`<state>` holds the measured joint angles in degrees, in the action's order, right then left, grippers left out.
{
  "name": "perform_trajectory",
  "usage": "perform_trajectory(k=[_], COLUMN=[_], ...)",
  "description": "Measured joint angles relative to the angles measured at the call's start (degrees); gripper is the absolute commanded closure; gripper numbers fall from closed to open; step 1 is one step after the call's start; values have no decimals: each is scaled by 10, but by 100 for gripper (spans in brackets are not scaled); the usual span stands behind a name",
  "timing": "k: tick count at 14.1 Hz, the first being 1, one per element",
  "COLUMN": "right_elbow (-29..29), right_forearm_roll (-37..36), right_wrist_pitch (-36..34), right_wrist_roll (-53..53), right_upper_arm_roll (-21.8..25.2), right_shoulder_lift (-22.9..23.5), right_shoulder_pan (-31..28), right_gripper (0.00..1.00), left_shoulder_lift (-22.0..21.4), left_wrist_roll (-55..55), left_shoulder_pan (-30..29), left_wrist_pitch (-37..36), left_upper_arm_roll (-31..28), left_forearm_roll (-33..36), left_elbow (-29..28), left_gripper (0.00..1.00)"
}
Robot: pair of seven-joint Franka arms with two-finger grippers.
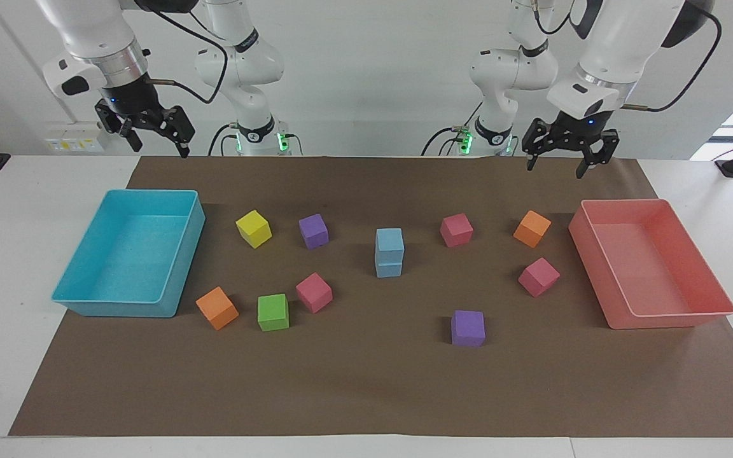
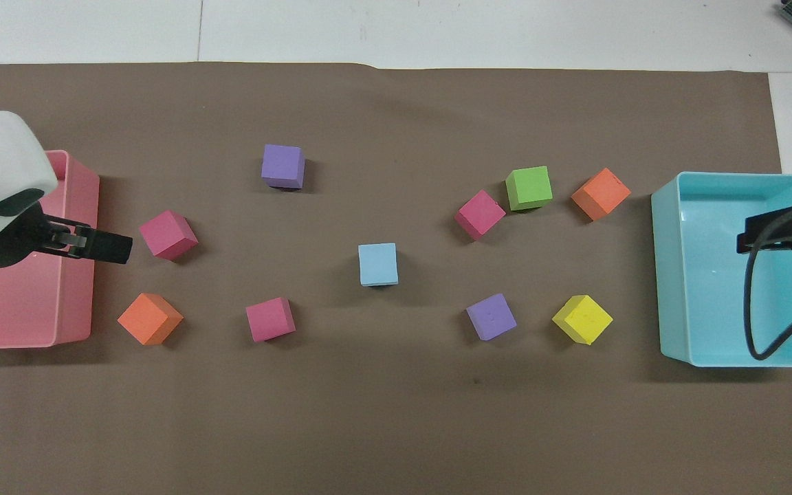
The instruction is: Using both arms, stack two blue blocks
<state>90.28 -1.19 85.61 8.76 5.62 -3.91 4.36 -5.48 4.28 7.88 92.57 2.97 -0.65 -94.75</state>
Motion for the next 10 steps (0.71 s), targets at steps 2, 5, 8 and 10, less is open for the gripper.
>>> perform_trajectory(k=[2, 5, 8, 10], right_elbow=[0, 0, 0, 0], right_forearm_roll=[0, 0, 0, 0], right_wrist_pitch=[0, 0, 0, 0], right_wrist_roll=[0, 0, 0, 0], right_upper_arm_roll=[0, 0, 0, 0], right_shoulder_lift=[0, 0, 0, 0], right_shoulder_pan=[0, 0, 0, 0], right_gripper=[0, 0, 0, 0], left_shoulder_lift=[2, 26, 48, 49], left_wrist_roll=[10, 17, 18, 18], left_shoulder_pan=[-21, -30, -31, -31], left_wrist_pitch=[-25, -70, -83, -86], left_upper_arm_roll=[0, 0, 0, 0], left_forearm_roll=[-6, -11, -11, -12], left_elbow=[14, 58, 90, 90], left_gripper=[0, 0, 0, 0])
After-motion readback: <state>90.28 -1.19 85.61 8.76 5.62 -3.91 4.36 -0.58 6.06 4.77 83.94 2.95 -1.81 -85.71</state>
